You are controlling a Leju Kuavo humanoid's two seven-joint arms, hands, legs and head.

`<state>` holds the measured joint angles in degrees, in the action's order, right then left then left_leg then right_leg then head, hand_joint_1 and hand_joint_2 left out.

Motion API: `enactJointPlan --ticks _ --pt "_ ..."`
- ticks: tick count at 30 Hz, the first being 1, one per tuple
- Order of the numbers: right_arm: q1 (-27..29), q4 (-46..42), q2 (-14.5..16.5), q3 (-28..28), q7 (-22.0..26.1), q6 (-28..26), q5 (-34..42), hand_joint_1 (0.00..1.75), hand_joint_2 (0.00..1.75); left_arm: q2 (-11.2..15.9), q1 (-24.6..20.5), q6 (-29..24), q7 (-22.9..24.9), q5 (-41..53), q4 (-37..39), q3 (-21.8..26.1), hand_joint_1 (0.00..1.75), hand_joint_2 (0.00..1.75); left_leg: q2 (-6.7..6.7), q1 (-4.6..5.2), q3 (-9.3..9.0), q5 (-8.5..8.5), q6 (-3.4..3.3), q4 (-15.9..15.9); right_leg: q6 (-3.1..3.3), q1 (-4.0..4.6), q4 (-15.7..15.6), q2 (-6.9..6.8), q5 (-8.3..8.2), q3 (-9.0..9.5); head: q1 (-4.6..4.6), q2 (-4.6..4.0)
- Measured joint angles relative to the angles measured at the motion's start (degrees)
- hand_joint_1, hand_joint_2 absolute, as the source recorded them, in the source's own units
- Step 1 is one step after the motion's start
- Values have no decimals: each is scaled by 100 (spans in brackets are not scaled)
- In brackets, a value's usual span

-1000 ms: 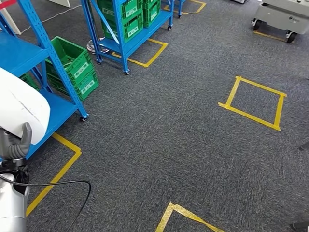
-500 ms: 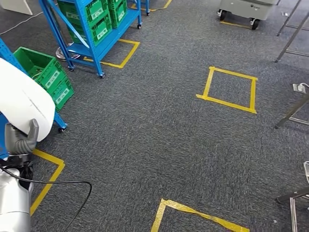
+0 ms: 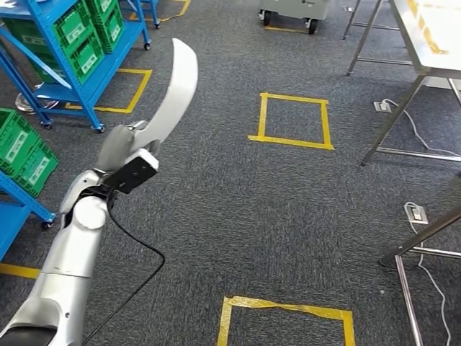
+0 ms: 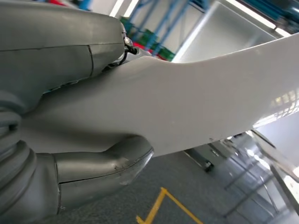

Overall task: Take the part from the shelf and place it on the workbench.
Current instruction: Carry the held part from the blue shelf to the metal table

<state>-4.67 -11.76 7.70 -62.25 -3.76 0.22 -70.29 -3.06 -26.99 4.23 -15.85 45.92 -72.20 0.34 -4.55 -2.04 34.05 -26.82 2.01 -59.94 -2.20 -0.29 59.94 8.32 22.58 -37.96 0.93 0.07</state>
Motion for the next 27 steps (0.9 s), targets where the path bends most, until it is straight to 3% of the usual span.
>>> enactJointPlan --ticks 1,3,5,7,8,10,12,14,16,18,20,22,23,24,25,27 --pt "24 0 -2 6 -1 2 -5 0 175 19 -145 44 98 131 0 -266 175 175 87 11 0 7 -50 3 -35 -13 -5 21 -16 -31 -5 0" --pt "71 0 -7 17 -8 4 -4 0 175 104 -444 156 195 323 1 -743 175 175 235 19 -14 21 -139 11 -86 -2 217 -234 88 -175 35 0" --pt "71 0 -13 31 -22 7 -4 0 175 228 -696 218 264 514 -2 -1114 175 175 387 47 -34 11 -196 14 -115 17 902 -632 390 -519 78 0" --pt "60 0 -16 42 -33 15 -11 0 175 376 -866 221 406 864 -11 -1429 175 175 560 73 -63 -18 -218 13 -122 8 1562 -774 593 -862 80 0" --pt "64 0 -16 48 -38 20 -17 0 175 460 -937 210 490 1094 -16 -1587 175 175 641 79 -82 -36 -219 13 -117 4 1638 -792 560 -910 83 0" --pt "82 0 -20 65 -46 22 -30 0 175 648 -1094 173 679 1725 -23 -1910 175 175 790 87 -137 -82 -199 13 -95 2 1114 -871 226 -648 83 0" --pt "77 0 -26 79 -53 20 -40 0 175 878 -1285 148 857 2566 -39 -2271 175 175 914 113 -187 -133 -152 13 -62 43 377 -1119 -39 -263 83 0" --pt "61 0 -29 84 -61 18 -42 0 175 1094 -1434 195 931 3117 -73 -2603 175 175 1026 152 -216 -159 -97 37 -5 94 93 -1222 -72 -134 78 0" --pt "69 -1 -34 84 -70 15 -38 0 175 1236 -1506 332 932 3250 -129 -2840 175 175 1118 157 -245 -173 -36 81 78 100 59 -1079 -85 -143 73 0" --pt "84 -2 -40 83 -76 13 -33 0 175 1376 -1568 480 932 3323 -193 -3027 175 175 930 135 -196 -294 11 -57 158 75 10 -936 -100 -117 56 0" --pt "69 -2 -47 81 -76 13 -27 0 175 1537 -1632 574 932 3368 -230 -3161 175 175 612 127 96 -583 19 -628 218 57 -19 -789 -106 -93 30 0" --pt "48 -2 -51 81 -73 13 -23 0 175 1673 -1651 619 933 3383 -238 -3258 175 175 501 133 515 -803 16 -1324 244 56 -20 -611 -103 -90 13 0" --pt "50 -2 -51 81 -73 13 -22 0 175 1723 -1648 629 934 3384 -238 -3296 175 175 486 134 643 -774 14 -1474 245 55 -20 -516 -103 -85 9 0" --pt "59 -2 -51 80 -75 13 -22 0 175 1757 -1650 632 936 3382 -240 -3328 175 175 478 133 664 -629 10 -1410 241 53 -19 -425 -105 -79 7 0" --pt "68 -2 -51 80 -76 15 -22 0 175 1783 -1661 634 937 3380 -245 -3356 175 175 448 126 577 -402 8 -1145 231 48 -15 -343 -108 -72 8 0" --pt "71 -2 -51 80 -76 17 -22 0 175 1825 -1700 635 939 3379 -261 -3409 175 175 224 87 267 -4 19 -406 185 40 12 -184 -111 -88 8 0"
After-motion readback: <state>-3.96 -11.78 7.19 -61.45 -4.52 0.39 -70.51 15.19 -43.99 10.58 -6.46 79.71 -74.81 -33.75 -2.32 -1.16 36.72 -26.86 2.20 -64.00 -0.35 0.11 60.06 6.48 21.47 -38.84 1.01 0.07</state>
